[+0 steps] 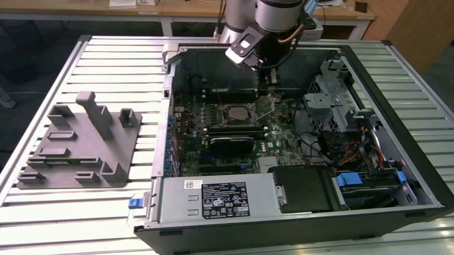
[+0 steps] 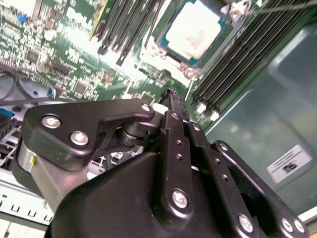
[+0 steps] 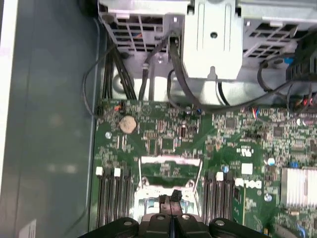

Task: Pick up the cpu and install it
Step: 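Close the cpu cover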

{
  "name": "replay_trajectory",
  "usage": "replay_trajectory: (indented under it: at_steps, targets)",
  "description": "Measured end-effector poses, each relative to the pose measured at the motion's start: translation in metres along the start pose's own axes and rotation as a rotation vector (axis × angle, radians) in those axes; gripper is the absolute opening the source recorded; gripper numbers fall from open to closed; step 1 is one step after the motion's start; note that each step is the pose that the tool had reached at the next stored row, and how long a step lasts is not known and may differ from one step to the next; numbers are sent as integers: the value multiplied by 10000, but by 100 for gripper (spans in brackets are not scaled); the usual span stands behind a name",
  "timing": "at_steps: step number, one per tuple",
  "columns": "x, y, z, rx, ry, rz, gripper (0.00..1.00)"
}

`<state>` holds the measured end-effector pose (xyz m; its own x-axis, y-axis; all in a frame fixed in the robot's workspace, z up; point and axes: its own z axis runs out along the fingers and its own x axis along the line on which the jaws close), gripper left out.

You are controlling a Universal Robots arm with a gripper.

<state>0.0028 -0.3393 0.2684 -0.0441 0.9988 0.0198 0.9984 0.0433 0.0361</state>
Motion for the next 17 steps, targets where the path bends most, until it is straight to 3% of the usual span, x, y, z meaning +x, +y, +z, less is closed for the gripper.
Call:
replay_trajectory:
  at_steps: [17]
  targets:
    - [9, 308, 25, 11, 0, 1, 11]
